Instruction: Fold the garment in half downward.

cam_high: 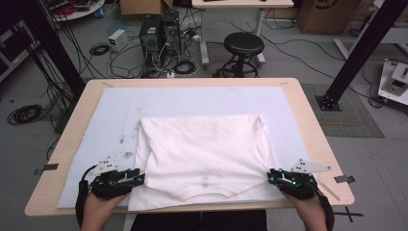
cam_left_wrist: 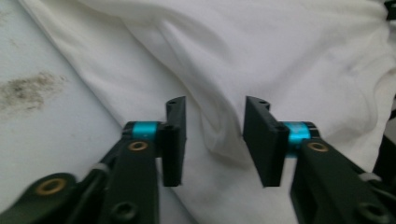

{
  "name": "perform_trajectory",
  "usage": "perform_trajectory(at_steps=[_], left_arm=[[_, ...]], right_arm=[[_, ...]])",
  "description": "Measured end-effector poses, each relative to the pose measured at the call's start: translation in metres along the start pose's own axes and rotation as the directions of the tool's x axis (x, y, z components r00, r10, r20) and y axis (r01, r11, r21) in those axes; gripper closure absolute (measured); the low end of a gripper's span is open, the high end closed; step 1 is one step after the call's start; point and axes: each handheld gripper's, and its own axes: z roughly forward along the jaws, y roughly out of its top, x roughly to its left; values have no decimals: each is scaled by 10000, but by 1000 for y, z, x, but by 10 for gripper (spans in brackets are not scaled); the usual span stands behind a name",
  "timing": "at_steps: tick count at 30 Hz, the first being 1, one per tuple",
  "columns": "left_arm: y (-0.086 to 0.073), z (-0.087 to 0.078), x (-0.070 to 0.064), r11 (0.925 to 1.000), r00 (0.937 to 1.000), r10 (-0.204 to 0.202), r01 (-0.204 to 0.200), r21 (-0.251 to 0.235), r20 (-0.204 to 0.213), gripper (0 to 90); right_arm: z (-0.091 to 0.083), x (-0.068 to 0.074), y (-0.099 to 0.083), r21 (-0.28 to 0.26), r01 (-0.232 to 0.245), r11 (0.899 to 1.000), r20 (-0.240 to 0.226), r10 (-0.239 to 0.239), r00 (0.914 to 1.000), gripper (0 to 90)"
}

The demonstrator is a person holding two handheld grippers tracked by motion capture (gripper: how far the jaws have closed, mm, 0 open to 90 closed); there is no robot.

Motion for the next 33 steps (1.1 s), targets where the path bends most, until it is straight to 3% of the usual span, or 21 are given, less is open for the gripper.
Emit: perform_trajectory(at_steps=[2, 3, 7, 10, 11, 12, 14, 18, 21, 24, 27, 28, 29, 31, 33], left_arm=[[1, 0, -2, 9998, 9997, 215, -215, -16, 114, 521], [1, 4, -3, 9996, 9996, 200, -205, 216, 196, 494], [0, 13, -6, 9969, 9984, 429, -452, 644, 367, 538], [0, 18, -13, 9903, 9944, 1018, -1041, 922, 294, 684], [0, 18, -14, 9891, 9930, 1128, -1156, 917, 348, 776], [1, 16, -14, 9886, 9919, 1204, -1237, 865, 415, 776], [1, 12, -15, 9897, 9907, 1249, -1282, 641, 541, 827], [2, -4, -13, 9956, 9906, 932, -930, -73, 998, 850], [4, -19, -15, 9953, 9883, 928, -890, -370, 1210, 850], [4, -23, -16, 9956, 9897, 881, -839, -413, 1132, 849], [-1, -16, -12, 9977, 9926, 683, -680, -63, 1006, 825], [-4, -12, -10, 9986, 9953, 516, -524, 84, 819, 791], [-7, -5, -7, 9986, 9987, 282, -300, 443, 417, 673], [-8, -3, -6, 9990, 9992, 207, -221, 401, 345, 573], [-6, -4, -5, 9994, 9996, 157, -164, 293, 217, 541]], right_arm=[[-5, -1, 2, -356, -105, 9993, 56, 107, 9999, 665], [-9, -1, 4, -623, -186, 9979, 173, 197, 9997, 619], [-5, -2, 5, -554, -364, 9978, 240, 377, 9990, 587], [6, -1, 3, -28, -224, 9997, 124, 224, 9997, 589], [13, 1, 1, 442, -41, 9990, 67, 38, 10000, 651], [13, 1, 1, 442, -41, 9990, 67, 38, 10000, 651], [16, 3, 0, 682, 191, 9975, -58, -188, 9998, 759], [11, 5, 1, 511, 319, 9982, -237, -307, 9992, 844], [0, 8, 5, 221, 254, 9994, -507, -243, 9984, 848], [-7, 10, 7, 134, 182, 9997, -686, -172, 9975, 848], [-9, 10, 4, 243, -26, 9997, -752, 44, 9972, 847], [-6, 8, 2, 354, -85, 9993, -712, 110, 9974, 846], [2, 6, -3, 647, -111, 9978, -622, 151, 9979, 816], [6, 5, -5, 655, 26, 9978, -408, 0, 9992, 721], [6, 5, -5, 563, 55, 9984, -329, -37, 9995, 696]])
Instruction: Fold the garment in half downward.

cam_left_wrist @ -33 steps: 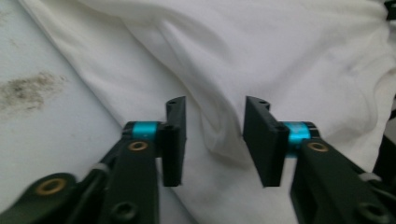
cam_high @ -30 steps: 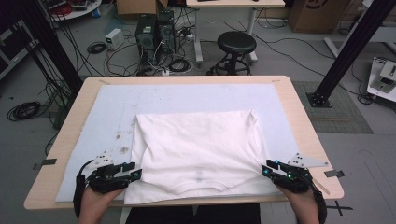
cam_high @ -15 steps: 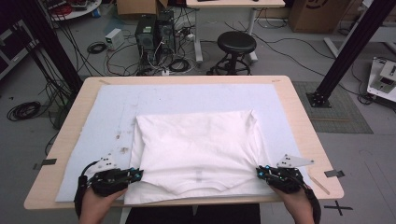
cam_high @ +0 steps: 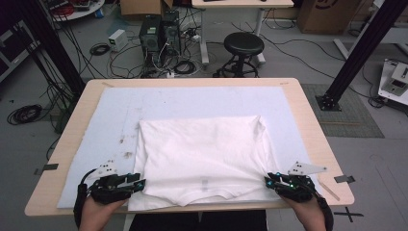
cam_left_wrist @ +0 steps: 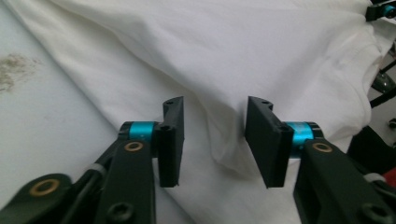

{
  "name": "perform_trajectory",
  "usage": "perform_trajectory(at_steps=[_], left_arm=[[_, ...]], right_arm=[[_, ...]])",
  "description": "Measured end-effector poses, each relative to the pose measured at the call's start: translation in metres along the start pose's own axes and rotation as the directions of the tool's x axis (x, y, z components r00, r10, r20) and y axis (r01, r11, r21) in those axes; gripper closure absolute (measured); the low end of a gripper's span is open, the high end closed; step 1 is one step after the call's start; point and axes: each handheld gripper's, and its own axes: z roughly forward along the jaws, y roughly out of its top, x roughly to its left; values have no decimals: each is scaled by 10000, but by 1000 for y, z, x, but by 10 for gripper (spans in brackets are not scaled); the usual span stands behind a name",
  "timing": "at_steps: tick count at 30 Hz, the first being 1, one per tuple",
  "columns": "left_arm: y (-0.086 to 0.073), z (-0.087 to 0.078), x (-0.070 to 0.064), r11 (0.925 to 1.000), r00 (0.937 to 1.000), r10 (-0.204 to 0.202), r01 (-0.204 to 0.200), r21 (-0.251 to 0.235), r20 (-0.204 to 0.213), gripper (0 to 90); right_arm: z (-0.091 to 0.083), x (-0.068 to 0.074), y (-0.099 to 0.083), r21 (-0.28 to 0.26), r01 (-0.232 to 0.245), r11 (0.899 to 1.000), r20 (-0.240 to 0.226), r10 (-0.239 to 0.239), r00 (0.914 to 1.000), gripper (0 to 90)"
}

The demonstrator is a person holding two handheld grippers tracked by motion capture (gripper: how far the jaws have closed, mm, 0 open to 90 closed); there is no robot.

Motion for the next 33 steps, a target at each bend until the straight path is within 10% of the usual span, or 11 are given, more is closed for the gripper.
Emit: perform_trajectory(at_steps=[5, 18, 33], left_arm=[[11, -6, 1, 9967, 9996, 209, -225, -779, -213, 405], [54, 1, 10, 9831, 9949, 849, -925, -1577, -543, 342], [52, 19, 11, 9810, 9929, 1186, -1170, -1550, 7, 297]], right_arm=[[-7, -3, 8, -1068, 157, 9942, 516, -102, 9986, 468], [7, -6, 46, -1832, 727, 9804, 366, -671, 9971, 270], [13, -1, 52, -2120, 949, 9727, 243, -918, 9955, 216]])
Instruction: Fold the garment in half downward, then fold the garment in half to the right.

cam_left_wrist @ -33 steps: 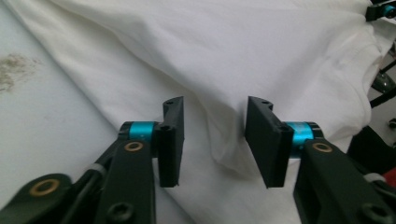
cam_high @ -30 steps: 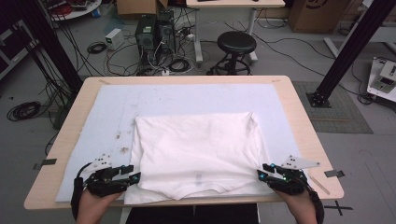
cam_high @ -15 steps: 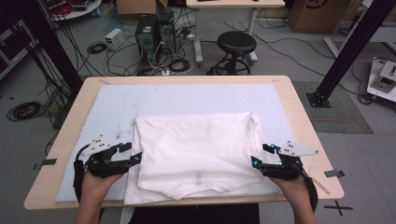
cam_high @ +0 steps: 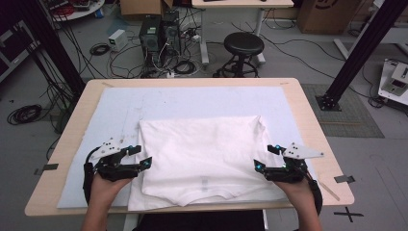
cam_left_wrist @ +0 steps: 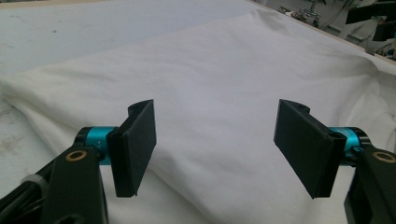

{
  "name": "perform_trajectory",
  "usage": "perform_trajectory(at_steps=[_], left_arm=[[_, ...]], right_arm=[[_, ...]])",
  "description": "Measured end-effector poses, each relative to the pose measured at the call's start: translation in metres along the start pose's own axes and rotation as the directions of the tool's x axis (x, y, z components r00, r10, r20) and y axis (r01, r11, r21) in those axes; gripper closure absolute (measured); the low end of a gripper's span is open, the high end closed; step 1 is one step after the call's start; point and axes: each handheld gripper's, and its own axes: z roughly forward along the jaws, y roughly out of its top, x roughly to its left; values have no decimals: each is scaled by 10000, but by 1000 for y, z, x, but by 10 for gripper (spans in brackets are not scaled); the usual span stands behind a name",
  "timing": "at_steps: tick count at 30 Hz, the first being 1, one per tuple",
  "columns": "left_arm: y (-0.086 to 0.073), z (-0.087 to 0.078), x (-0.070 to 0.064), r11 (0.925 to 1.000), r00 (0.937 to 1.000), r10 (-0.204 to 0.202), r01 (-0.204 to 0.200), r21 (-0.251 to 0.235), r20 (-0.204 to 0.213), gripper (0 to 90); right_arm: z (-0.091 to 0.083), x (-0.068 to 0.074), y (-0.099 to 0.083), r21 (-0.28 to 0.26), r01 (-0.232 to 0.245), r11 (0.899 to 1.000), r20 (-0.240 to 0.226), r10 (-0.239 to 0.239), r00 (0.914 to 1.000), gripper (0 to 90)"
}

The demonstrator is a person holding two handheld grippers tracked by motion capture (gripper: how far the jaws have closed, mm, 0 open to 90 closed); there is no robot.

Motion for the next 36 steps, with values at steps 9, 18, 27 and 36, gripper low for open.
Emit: perform_trajectory(at_steps=[9, 18, 27, 36], left_arm=[[0, -1, -2, 9999, 10000, -20, 19, -134, -35, 290], [-2, -1, 1, 9999, 9998, -120, 119, -84, -187, 287], [-3, -3, 0, 9998, 9993, -176, 178, 88, -317, 287], [-6, -5, 5, 9993, 9983, -298, 308, 208, -505, 286]], right_arm=[[-6, -3, -1, -102, -87, 9999, 158, 89, 9998, 216], [-6, -3, -3, -35, -62, 10000, 196, 63, 9998, 216], [-4, -3, -3, 4, -22, 10000, 166, 22, 9999, 216], [2, -8, -1, 80, -89, 9999, 328, 87, 9994, 216]])
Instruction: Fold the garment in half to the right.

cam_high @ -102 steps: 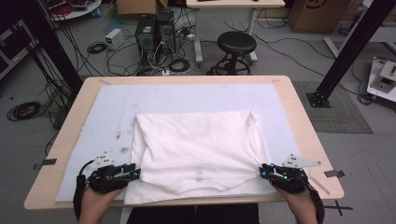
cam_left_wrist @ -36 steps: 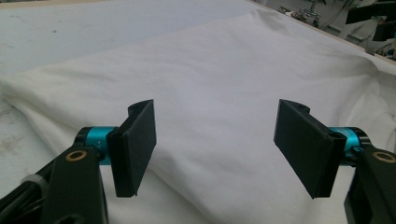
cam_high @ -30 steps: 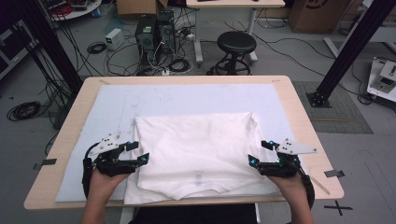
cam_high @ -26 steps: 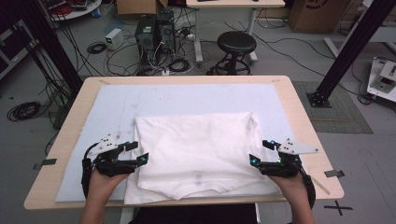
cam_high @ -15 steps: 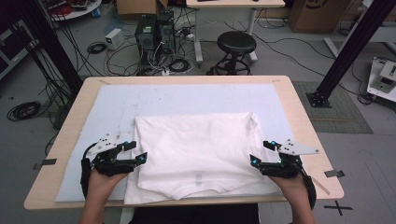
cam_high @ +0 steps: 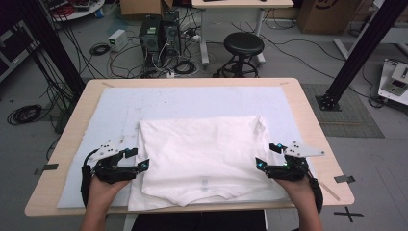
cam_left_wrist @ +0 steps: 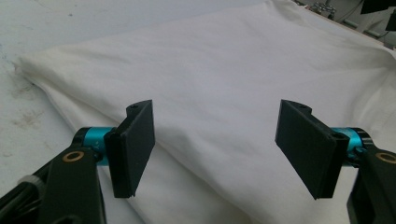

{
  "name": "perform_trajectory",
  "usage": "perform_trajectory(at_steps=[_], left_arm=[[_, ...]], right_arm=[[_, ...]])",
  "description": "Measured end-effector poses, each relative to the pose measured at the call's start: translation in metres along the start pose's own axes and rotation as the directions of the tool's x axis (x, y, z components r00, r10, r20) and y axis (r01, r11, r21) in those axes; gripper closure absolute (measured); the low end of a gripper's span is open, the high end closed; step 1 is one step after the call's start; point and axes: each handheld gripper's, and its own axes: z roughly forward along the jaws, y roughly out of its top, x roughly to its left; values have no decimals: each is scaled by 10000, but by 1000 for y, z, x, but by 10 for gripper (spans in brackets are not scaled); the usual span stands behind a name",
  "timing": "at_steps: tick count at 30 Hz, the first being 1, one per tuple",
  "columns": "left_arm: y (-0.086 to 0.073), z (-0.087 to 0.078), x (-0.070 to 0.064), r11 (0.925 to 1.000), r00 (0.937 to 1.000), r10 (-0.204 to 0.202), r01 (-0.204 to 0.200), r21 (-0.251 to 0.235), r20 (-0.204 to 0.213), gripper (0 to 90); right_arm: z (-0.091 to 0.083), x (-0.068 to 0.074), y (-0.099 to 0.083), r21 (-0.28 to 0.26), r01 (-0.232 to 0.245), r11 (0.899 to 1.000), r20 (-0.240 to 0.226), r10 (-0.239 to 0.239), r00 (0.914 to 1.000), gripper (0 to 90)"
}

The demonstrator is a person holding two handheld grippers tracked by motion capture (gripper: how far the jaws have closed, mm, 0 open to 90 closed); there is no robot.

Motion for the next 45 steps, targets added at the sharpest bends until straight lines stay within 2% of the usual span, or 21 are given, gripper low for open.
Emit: perform_trajectory(at_steps=[8, 11, 12, 16, 17, 18, 20, 22, 24, 25, 28, 29, 30, 31, 32, 33, 34, 35, 36, 39, 45], left_arm=[[21, 25, 28, 9988, 9985, -236, 257, 425, -499, 279], [32, 40, 41, 9970, 9972, -269, 318, 712, -691, 265], [35, 45, 46, 9963, 9963, -268, 333, 797, -811, 265], [40, 69, 68, 9861, 9911, -707, 865, 1417, -1131, 235], [40, 77, 80, 9826, 9827, -787, 1049, 1534, -1677, 235], [40, 77, 80, 9826, 9827, -787, 1049, 1534, -1677, 235], [39, 82, 90, 9799, 9706, -968, 1317, 1498, -2202, 234], [38, 85, 99, 9763, 9619, -1193, 1586, 1472, -2458, 235], [36, 90, 105, 9688, 9588, -1327, 1790, 1716, -2510, 233], [37, 92, 106, 9668, 9614, -1348, 1806, 1809, -2397, 197], [40, 94, 104, 9642, 9629, -992, 1553, 2148, -2509, 197], [41, 96, 100, 9622, 9591, -714, 1386, 2346, -2740, 200], [41, 96, 100, 9622, 9591, -714, 1386, 2346, -2740, 223], [42, 97, 98, 9623, 9562, -563, 1287, 2398, -2871, 290], [42, 96, 97, 9657, 9641, -566, 1189, 2309, -2595, 290], [41, 98, 95, 9694, 9764, -847, 1269, 2102, -1989, 574], [41, 102, 93, 9695, 9826, -887, 1228, 2121, -1633, 574], [41, 105, 88, 9711, 9805, -478, 903, 2211, -1905, 571], [43, 106, 84, 9669, 9734, 311, 281, 2534, -2268, 632], [43, 109, 83, 9719, 9800, 173, 301, 2337, -1982, 810], [45, 115, 85, 9823, 9809, -45, 408, 1830, -1947, 831]], right_arm=[[11, -29, 11, 73, -520, 9986, 668, 514, 9964, 227], [30, -54, 26, 346, -765, 9965, 1084, 723, 9915, 263], [30, -54, 26, 346, -765, 9965, 1084, 723, 9915, 263], [63, -80, 41, 1200, -1055, 9872, 1354, 890, 9868, 261], [80, -93, 47, 1456, -1172, 9824, 1511, 950, 9840, 261], [80, -93, 47, 1456, -1172, 9824, 1511, 950, 9840, 261], [97, -105, 50, 1771, -1333, 9751, 1717, 1027, 9798, 263], [112, -116, 50, 2031, -1511, 9674, 1934, 1116, 9747, 281], [123, -126, 46, 2324, -1582, 9597, 2153, 1078, 9706, 348], [130, -131, 41, 2771, -1666, 9463, 1998, 1129, 9733, 409], [129, -130, 42, 2877, -1580, 9446, 2087, 992, 9729, 468], [126, -129, 43, 2945, -1558, 9429, 1922, 1012, 9761, 614], [126, -129, 43, 2945, -1558, 9429, 1922, 1012, 9761, 614], [125, -128, 43, 3001, -1629, 9399, 1536, 1210, 9807, 784], [125, -128, 43, 3001, -1629, 9399, 1536, 1210, 9807, 784], [125, -127, 43, 2986, -1616, 9406, 1288, 1281, 9834, 832], [125, -127, 42, 2936, -1552, 9432, 1269, 1225, 9843, 844], [125, -126, 43, 2995, -1552, 9414, 1276, 1216, 9843, 852], [125, -126, 43, 3023, -1469, 9418, 1233, 1142, 9858, 860], [123, -125, 45, 3157, -1114, 9423, 1359, 713, 9882, 874], [116, -129, 47, 2873, -897, 9536, 1711, 411, 9844, 879]])
